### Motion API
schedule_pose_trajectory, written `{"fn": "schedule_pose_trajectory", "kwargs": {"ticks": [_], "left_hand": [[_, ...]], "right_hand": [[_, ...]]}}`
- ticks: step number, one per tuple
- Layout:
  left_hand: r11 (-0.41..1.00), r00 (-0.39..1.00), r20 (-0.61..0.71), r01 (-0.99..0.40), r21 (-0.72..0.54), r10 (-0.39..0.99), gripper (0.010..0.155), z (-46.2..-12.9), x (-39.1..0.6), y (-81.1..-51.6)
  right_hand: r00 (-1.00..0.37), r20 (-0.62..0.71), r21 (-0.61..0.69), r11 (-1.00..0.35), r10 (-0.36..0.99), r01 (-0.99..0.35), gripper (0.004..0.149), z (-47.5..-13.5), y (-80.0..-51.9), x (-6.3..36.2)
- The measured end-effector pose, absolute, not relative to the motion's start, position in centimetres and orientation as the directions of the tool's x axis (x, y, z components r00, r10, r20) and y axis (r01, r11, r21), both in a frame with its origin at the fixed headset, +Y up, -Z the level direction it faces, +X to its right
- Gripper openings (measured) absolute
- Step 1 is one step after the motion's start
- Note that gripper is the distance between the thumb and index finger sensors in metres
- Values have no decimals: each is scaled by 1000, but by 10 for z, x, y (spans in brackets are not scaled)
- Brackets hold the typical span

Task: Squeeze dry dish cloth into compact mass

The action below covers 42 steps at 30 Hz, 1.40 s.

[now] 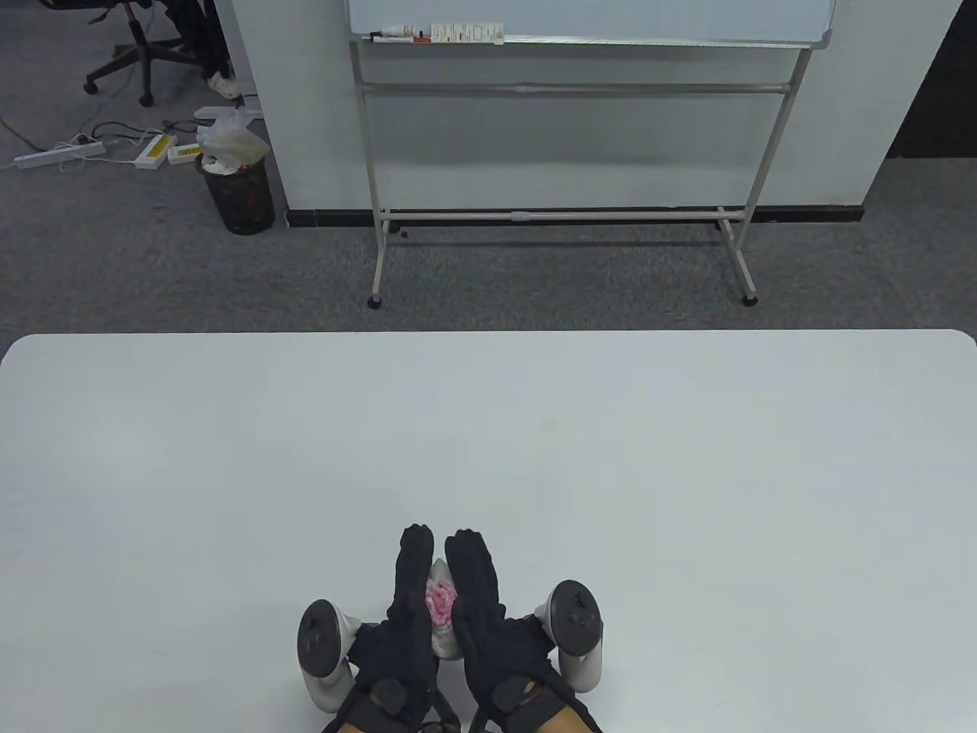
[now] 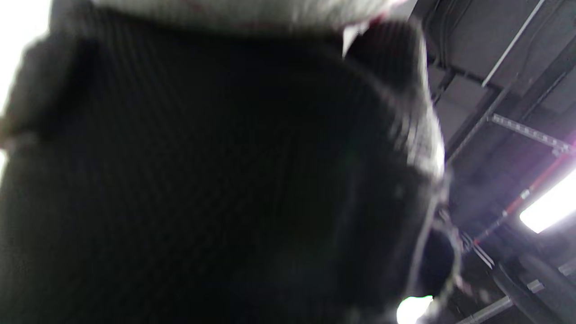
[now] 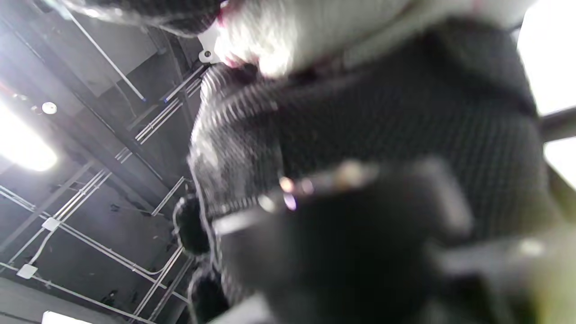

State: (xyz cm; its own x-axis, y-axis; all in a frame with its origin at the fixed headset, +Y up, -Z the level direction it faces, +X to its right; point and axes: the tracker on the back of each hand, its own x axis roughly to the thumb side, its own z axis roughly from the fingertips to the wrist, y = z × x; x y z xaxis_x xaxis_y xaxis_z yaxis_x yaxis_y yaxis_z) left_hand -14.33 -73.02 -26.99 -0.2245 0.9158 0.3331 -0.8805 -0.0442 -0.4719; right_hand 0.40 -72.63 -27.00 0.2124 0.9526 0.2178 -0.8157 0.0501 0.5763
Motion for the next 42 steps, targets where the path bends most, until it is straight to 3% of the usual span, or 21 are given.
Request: {"fn": "schedule_pose_trajectory", "kwargs": {"ticks": [13, 18, 23, 26, 27, 30, 34, 37, 42], "left_hand": [[-19, -193, 347, -894, -447, 918, 74, -268, -142, -725], [-73, -231, 330, -900, -429, 915, 73, -269, -147, -724], [-119, -266, 310, -899, -422, 913, 74, -270, -155, -722], [48, -99, 320, -905, -422, 942, 75, -268, -162, -714], [160, 23, 358, -920, -359, 933, 76, -268, -166, -711], [456, 362, 420, -878, -145, 832, 74, -270, -180, -704], [703, 625, 403, -708, -66, 668, 73, -274, -193, -707], [781, 722, 340, -621, -65, 602, 73, -277, -202, -711], [797, 745, 341, -604, -18, 573, 71, -280, -214, -713]], "right_hand": [[205, 197, 581, 55, 959, -812, 74, -270, -720, 6], [123, 297, 587, -79, 947, -806, 86, -267, -709, 4], [150, 298, 459, -3, 943, -888, 65, -273, -706, 11], [94, 342, 375, -44, 935, -926, 62, -277, -706, 23], [42, 368, 345, -95, 929, -934, 61, -278, -705, 27], [-215, 481, 246, -366, 850, -897, 61, -279, -702, 34], [-466, 549, 161, -636, 693, -755, 62, -281, -705, 30], [-569, 520, 203, -739, 637, -643, 62, -287, -711, 22], [-736, 501, 227, -890, 455, -395, 62, -294, -727, 10]]}}
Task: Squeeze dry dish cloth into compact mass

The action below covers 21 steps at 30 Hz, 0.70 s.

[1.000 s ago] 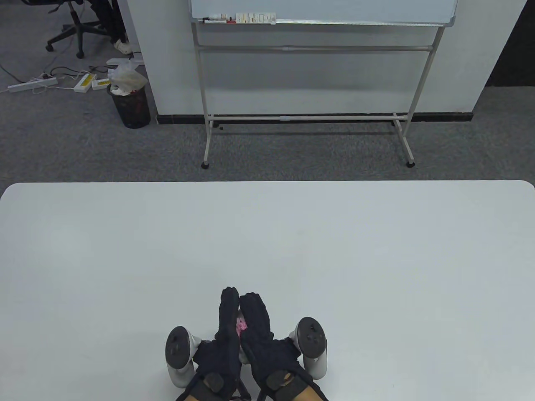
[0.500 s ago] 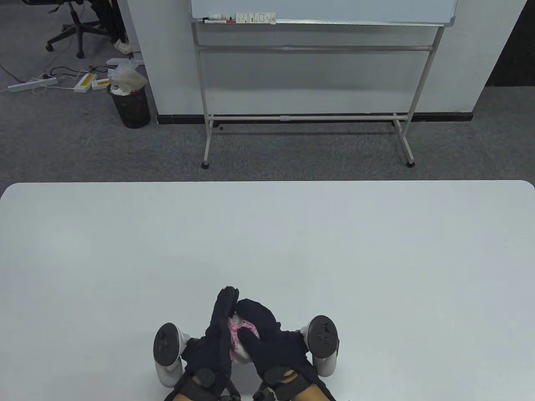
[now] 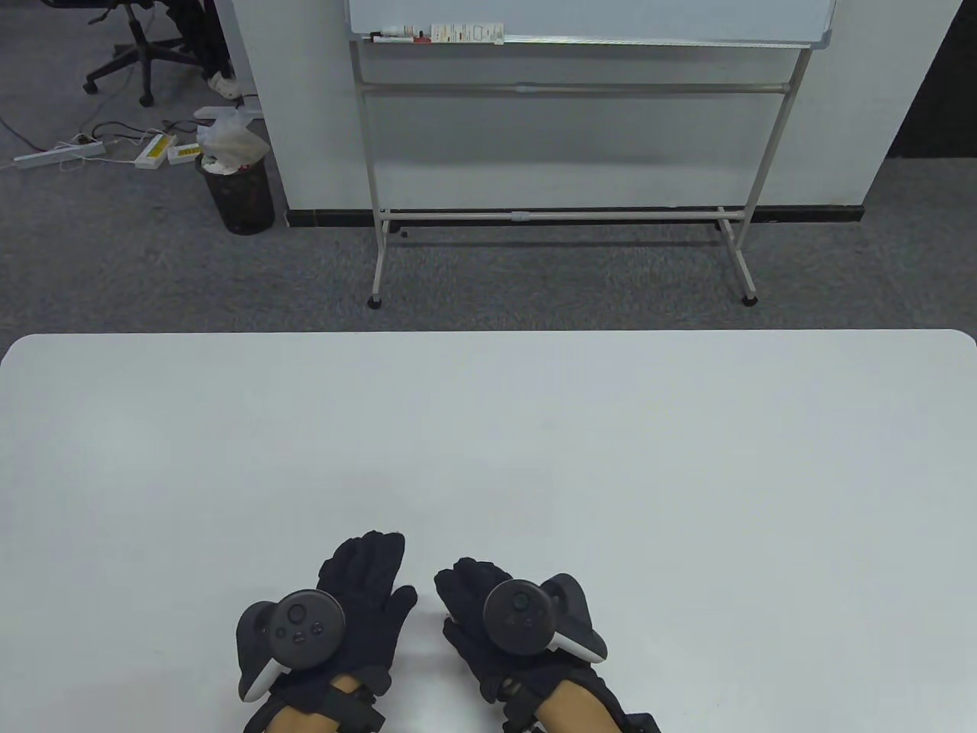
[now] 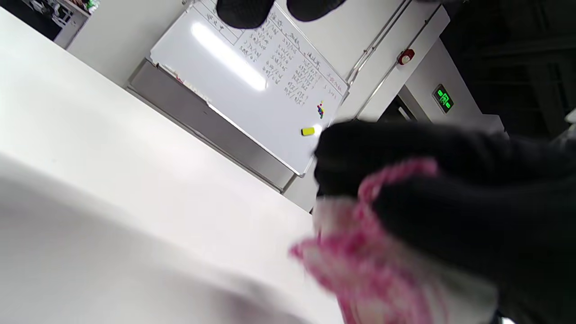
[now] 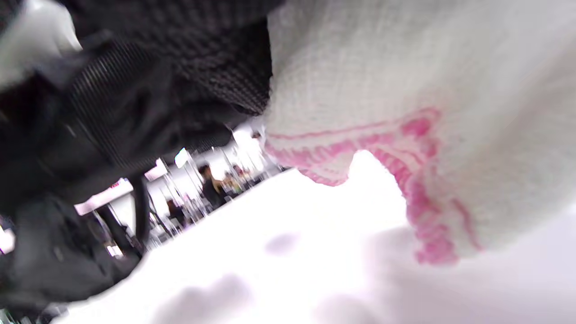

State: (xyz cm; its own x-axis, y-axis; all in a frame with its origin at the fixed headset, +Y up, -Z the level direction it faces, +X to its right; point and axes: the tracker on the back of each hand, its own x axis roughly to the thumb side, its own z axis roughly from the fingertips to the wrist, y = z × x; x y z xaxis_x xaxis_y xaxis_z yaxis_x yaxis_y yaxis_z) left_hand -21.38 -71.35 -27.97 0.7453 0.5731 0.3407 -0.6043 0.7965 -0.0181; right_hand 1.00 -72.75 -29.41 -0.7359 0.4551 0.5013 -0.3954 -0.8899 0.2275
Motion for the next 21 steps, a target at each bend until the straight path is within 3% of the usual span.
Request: {"fn": "schedule_pose_trajectory", "kwargs": {"ticks": [4, 8, 15, 21], "left_hand": [[809, 761, 327, -588, -20, 561, 71, -283, -216, -719], [753, 694, 347, -656, -56, 630, 71, -284, -217, -717], [775, 714, 366, -631, -33, 597, 71, -281, -216, -715], [785, 723, 353, -617, -55, 593, 71, -284, -213, -719]], "right_hand": [[-781, 519, 234, -937, 347, -260, 63, -298, -748, -2], [-770, 511, 368, -907, 382, -206, 69, -296, -776, -11], [-801, 455, 511, -850, 389, -123, 77, -299, -794, -19], [-806, 455, 511, -852, 379, -113, 80, -298, -795, -19]]}}
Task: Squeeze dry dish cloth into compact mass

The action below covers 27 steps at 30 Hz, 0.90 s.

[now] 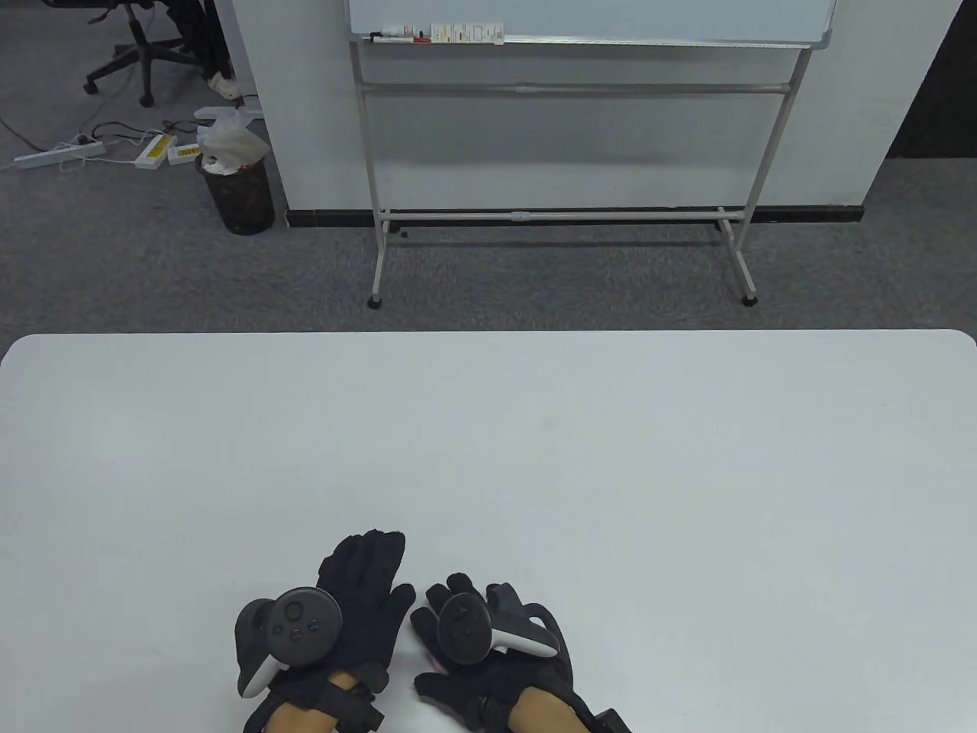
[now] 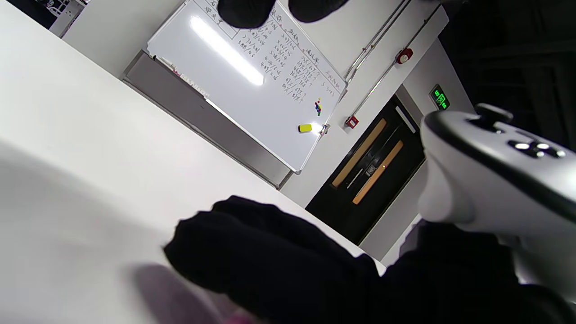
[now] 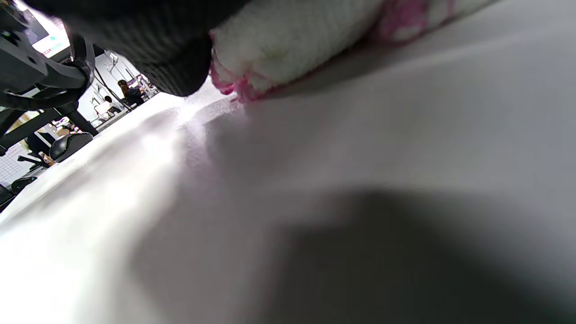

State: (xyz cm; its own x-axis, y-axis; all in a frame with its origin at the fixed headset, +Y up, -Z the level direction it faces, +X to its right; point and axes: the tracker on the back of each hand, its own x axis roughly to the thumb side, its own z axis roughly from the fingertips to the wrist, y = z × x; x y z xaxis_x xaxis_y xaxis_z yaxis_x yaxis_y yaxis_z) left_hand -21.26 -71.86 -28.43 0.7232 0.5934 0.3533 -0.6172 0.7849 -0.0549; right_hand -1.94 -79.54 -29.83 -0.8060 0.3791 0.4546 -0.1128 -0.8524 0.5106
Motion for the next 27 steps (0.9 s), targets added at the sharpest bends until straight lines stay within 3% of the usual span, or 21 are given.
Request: {"fn": "schedule_pose_trajectory", "kwargs": {"ticks": [2, 7, 15, 19, 22, 27], "left_hand": [[782, 720, 353, -621, -57, 598, 71, -284, -213, -719], [780, 725, 324, -622, -72, 608, 71, -284, -223, -721], [786, 742, 291, -614, -70, 604, 71, -285, -229, -725], [791, 750, 274, -608, -73, 602, 71, -285, -228, -727], [790, 752, 266, -608, -74, 603, 71, -285, -227, -728], [790, 754, 257, -608, -77, 605, 71, -287, -230, -731]], "right_hand": [[-798, 460, 494, -859, 390, -136, 80, -297, -793, -18], [-723, 454, 409, -843, 521, -350, 83, -297, -772, -11], [-690, 483, 250, -840, 539, -481, 84, -287, -724, 9], [-656, 489, 98, -784, 574, -613, 79, -286, -704, 34], [-629, 444, 36, -714, 638, -699, 78, -289, -695, 57], [-663, 334, -51, -690, 670, -722, 77, -299, -698, 91]]}}
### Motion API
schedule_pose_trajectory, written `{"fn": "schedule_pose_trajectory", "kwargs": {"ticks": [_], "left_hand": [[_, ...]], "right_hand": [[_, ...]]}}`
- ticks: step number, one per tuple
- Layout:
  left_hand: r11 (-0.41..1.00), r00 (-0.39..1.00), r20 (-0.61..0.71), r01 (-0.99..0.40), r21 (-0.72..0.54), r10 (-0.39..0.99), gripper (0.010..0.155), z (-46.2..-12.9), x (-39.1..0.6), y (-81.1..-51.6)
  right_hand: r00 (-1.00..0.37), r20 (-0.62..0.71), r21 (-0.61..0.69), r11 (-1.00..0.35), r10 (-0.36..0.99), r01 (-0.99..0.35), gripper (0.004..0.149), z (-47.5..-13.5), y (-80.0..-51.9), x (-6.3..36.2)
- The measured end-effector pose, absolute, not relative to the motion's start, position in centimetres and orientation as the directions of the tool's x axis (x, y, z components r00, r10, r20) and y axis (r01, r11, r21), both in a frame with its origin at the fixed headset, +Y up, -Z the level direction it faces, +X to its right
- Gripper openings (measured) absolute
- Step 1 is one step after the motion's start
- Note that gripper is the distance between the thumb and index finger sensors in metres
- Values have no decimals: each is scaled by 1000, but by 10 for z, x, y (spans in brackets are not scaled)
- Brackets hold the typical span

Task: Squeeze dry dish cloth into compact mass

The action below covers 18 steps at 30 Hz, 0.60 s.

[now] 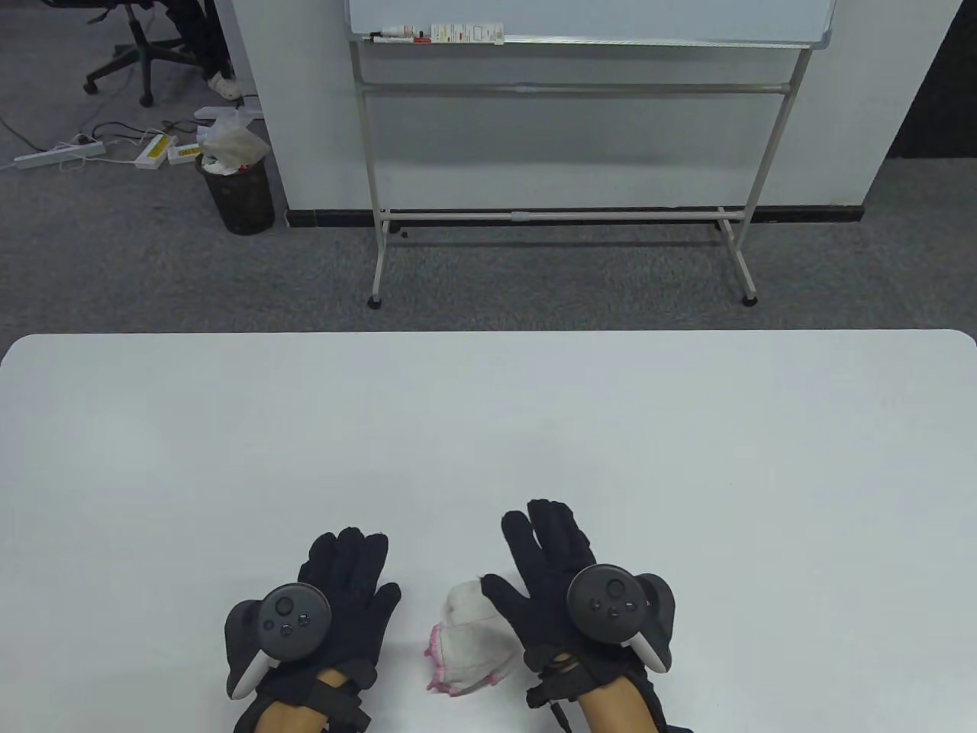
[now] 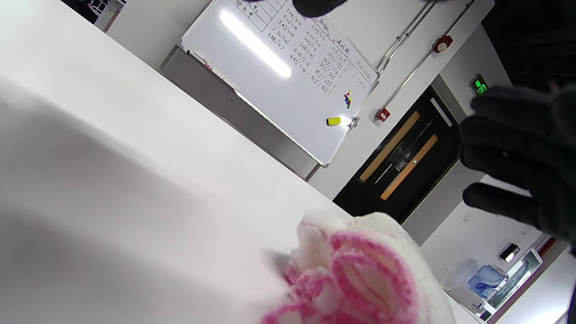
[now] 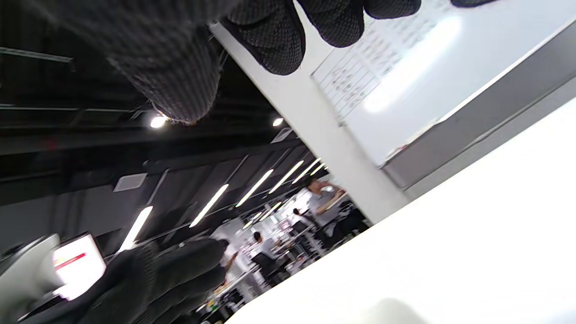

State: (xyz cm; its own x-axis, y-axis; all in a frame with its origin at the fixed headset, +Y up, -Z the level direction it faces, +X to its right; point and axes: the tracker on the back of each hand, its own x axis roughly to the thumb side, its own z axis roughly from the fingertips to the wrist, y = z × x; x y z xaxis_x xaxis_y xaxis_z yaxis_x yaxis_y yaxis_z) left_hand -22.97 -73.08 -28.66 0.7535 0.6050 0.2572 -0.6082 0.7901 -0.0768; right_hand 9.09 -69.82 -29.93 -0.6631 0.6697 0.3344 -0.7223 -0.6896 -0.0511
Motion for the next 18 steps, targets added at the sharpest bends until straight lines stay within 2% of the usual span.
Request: {"fn": "schedule_pose_trajectory", "kwargs": {"ticks": [8, 13, 18], "left_hand": [[784, 749, 253, -616, -76, 613, 71, -288, -229, -731], [781, 752, 234, -621, -63, 617, 71, -287, -229, -732], [797, 769, 215, -595, -105, 602, 71, -288, -227, -735]], "right_hand": [[-667, 145, -72, -665, 731, -744, 76, -315, -729, 130], [-651, 114, -45, -650, 751, -758, 76, -319, -739, 135], [-651, 131, -18, -654, 748, -756, 76, -318, -737, 129]]}}
